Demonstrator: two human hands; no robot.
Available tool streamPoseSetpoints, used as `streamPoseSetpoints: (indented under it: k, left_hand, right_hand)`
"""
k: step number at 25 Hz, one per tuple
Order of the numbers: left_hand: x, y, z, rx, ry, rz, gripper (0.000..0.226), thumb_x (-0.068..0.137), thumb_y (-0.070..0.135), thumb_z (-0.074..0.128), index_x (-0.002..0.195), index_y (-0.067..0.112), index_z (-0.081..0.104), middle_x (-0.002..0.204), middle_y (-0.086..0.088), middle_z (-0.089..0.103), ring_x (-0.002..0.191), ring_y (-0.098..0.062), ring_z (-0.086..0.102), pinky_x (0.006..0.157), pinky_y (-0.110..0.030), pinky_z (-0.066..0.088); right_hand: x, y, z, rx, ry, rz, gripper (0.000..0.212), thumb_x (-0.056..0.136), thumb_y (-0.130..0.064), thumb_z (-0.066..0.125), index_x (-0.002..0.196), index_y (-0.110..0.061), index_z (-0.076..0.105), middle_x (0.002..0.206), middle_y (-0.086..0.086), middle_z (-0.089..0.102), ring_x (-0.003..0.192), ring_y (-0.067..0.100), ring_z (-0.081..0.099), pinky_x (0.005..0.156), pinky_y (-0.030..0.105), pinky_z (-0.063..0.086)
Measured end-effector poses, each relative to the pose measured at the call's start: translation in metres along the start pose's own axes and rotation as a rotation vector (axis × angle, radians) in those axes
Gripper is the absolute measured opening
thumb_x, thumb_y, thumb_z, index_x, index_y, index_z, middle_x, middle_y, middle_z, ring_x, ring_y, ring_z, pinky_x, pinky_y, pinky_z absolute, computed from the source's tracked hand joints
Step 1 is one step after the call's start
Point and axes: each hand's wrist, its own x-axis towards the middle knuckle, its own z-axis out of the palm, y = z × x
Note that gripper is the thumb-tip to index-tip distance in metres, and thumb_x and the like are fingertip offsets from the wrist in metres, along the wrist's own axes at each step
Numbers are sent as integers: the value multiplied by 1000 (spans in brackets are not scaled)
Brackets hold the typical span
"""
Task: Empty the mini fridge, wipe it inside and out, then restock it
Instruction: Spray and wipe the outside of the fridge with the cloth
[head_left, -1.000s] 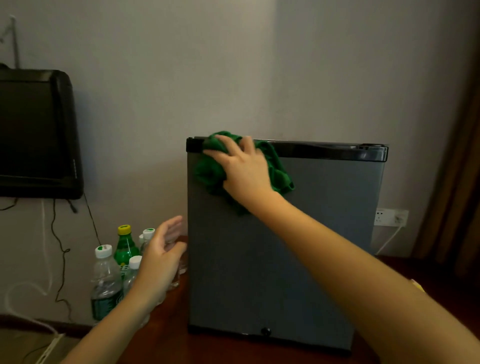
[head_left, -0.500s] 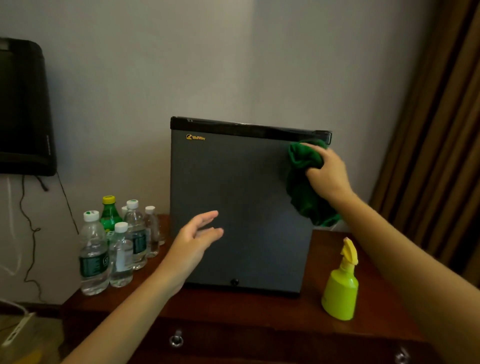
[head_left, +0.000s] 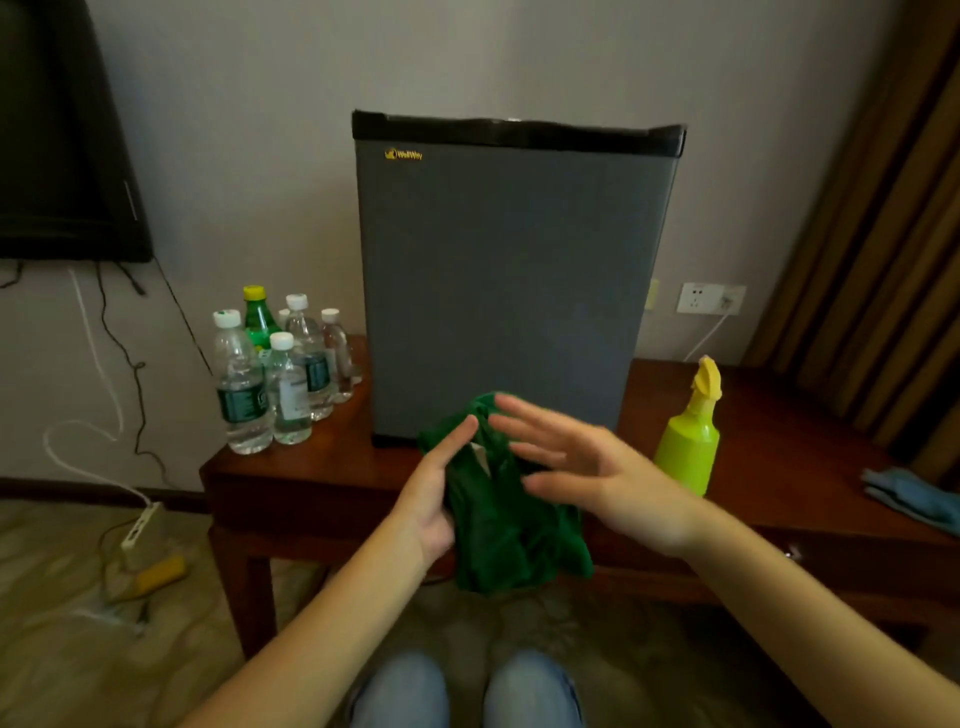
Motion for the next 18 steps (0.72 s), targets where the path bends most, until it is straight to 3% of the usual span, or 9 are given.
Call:
streamPoseSetpoints:
  k: [1, 3, 5, 7, 10, 13, 16, 18]
  left_hand:
    - [3, -5, -4, -15, 19, -5, 53, 81, 37, 62, 124, 6, 62, 123, -22, 61, 108, -35, 62, 93, -47, 48]
    - [17, -15, -7, 1, 84, 4, 50, 82, 35, 59, 121, 4, 63, 113, -19, 67, 97, -33, 67, 83, -43, 53]
    - [30, -20, -4, 19, 120, 6, 41, 86, 35, 56, 112, 5, 66, 103, -17, 71, 88, -31, 70, 77, -41, 53]
    - [45, -19, -3, 33, 187, 1, 38, 88, 36, 56, 109, 7, 67, 100, -17, 72, 85, -31, 71, 74, -41, 52]
    - [68, -24, 4, 61, 254, -37, 40, 88, 36, 59, 116, 8, 66, 106, -17, 70, 94, -33, 68, 74, -43, 52]
    - [86, -32, 9, 83, 312, -91, 43, 87, 35, 60, 118, 7, 65, 109, -19, 69, 98, -34, 66, 76, -44, 52]
    - [101, -33, 9, 97, 326, -113, 47, 80, 34, 64, 117, 4, 66, 109, -20, 69, 99, -36, 66, 80, -46, 52]
    - [111, -29, 11, 115, 316, -128, 49, 74, 33, 66, 112, 2, 68, 108, -21, 69, 98, -37, 67, 81, -46, 52]
  right_hand:
    - [-5, 7, -15, 23, 109, -29, 58, 90, 8, 53, 140, -18, 41, 135, -1, 55, 120, 9, 56, 99, 28, 47]
    - [-17, 37, -50, 4, 505, -53, 41, 92, 9, 48, 126, -13, 55, 116, 5, 67, 99, 16, 66, 86, 32, 54]
    - [-36, 84, -89, -162, 912, 23, 35, 90, 4, 51, 112, -20, 63, 105, 2, 68, 94, 15, 65, 87, 42, 54]
    - [-51, 126, -124, -329, 1161, 148, 31, 86, -9, 59, 114, -21, 59, 112, 0, 60, 99, 13, 57, 93, 46, 49]
    - [-50, 163, -167, -333, 1118, 336, 71, 82, -29, 73, 142, -18, 36, 143, 7, 35, 123, 16, 42, 104, 35, 38]
    - [-22, 181, -204, -280, 1002, 391, 104, 72, -43, 78, 152, -20, 14, 156, 4, 17, 140, 21, 28, 111, 42, 32]
    - [6, 196, -227, -242, 946, 315, 110, 64, -52, 79, 151, -27, 16, 156, -3, 23, 139, 17, 31, 113, 43, 31]
    - [20, 207, -232, -250, 939, 242, 91, 70, -45, 79, 145, -34, 29, 141, -5, 45, 126, 15, 48, 107, 43, 40]
